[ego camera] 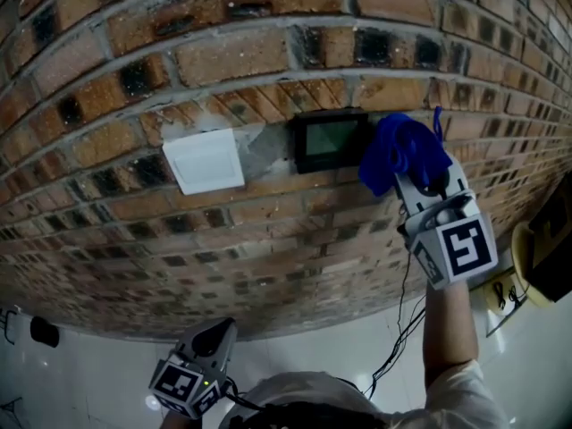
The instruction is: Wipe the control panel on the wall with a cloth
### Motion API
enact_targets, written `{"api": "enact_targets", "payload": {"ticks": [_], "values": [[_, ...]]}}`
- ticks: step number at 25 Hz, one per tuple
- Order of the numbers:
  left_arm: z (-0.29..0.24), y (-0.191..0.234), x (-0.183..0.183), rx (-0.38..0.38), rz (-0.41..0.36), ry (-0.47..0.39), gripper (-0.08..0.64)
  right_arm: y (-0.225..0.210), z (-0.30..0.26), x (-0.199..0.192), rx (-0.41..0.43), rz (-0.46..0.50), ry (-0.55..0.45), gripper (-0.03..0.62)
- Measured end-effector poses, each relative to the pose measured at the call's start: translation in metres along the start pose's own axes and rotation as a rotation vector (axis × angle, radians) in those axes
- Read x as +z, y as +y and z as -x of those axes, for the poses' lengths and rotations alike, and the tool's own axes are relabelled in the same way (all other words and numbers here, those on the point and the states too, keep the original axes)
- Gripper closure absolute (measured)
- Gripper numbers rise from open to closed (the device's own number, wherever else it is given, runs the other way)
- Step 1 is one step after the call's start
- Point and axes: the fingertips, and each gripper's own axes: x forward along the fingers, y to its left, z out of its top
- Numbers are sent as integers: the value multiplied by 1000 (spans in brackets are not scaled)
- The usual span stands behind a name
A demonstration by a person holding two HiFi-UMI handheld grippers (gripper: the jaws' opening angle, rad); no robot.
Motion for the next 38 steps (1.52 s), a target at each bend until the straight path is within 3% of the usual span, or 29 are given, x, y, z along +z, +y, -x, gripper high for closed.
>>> {"api": "enact_targets", "payload": {"ticks": [4, 8, 16, 22, 27, 38], "values": [[-3, -3, 1, 5, -13, 1, 559, -29, 6, -14, -32, -4, 15, 503], [1, -6, 0, 4, -5, 4, 558, -25, 10, -8, -4, -13, 4, 503], [21, 6, -4, 22, -2, 3, 559, 99, -3, 52, 221, 19, -94, 503], [38, 20, -6, 58, 2, -9, 559, 136, -39, 50, 273, -10, -56, 503], [43, 27, -12, 82, 14, -1, 558, 114, -42, 48, 225, -10, -55, 503], [18, 7, -2, 56, 2, -2, 558, 16, -5, 14, 62, 22, 6, 503]]}}
